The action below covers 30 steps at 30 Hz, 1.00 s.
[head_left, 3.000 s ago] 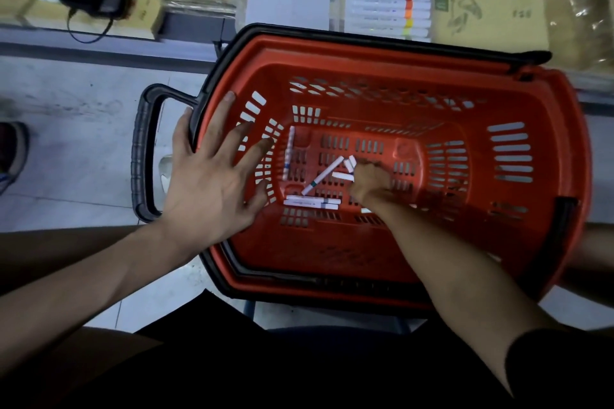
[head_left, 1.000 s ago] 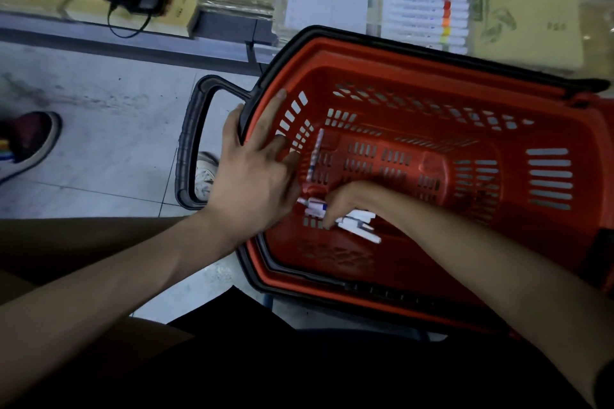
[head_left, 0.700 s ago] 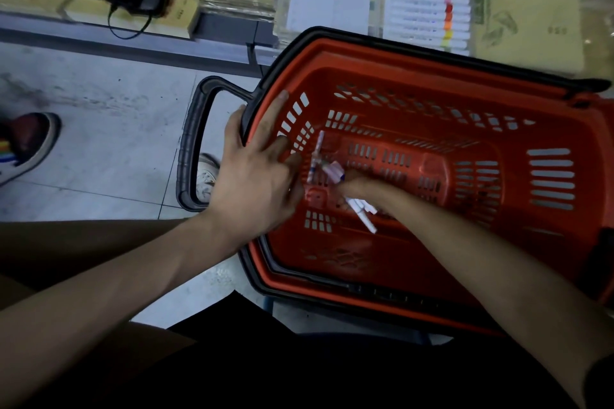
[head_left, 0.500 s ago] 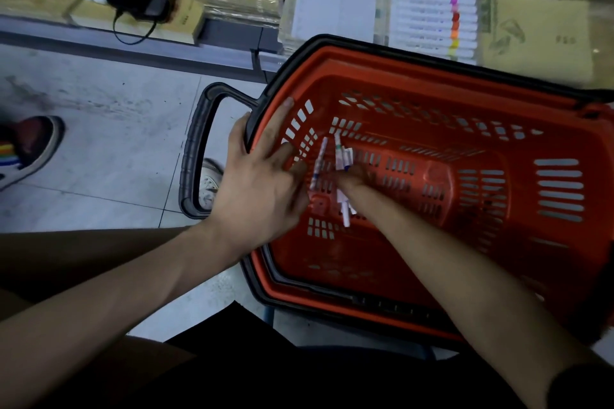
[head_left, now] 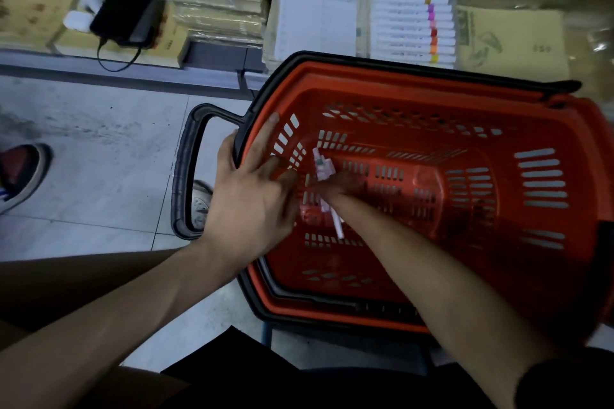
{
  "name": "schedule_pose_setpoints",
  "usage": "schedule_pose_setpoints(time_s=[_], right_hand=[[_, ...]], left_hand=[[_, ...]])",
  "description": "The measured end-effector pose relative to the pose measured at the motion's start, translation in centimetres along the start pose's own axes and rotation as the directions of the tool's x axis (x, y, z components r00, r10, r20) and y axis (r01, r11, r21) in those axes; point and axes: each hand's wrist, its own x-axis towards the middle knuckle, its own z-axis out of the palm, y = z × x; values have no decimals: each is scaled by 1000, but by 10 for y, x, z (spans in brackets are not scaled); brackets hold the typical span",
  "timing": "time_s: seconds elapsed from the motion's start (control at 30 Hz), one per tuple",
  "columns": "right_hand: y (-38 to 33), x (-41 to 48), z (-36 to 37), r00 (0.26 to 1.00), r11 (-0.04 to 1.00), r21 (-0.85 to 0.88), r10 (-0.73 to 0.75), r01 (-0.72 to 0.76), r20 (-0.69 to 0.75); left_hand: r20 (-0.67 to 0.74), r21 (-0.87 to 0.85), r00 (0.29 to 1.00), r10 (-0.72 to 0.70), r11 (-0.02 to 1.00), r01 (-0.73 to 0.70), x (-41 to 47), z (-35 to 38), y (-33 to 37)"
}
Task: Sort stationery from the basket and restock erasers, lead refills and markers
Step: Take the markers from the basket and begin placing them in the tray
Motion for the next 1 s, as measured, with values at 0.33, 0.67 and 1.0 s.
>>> schedule_pose_setpoints(time_s=[0.33,0.67,1.0], right_hand=[[16,-35,-153,989,993,-1,-116,116,-94],[85,-122,-313,848,937,139,-218,320,-482],[120,-205,-434,608,655,467,15,594,-794]], left_hand=[[-6,-55,998,-57,997,56,67,1,47],[35,-75,999,17,997,-14,118,0,189],[53,-211,992,110,973,-97,177,-2,378]])
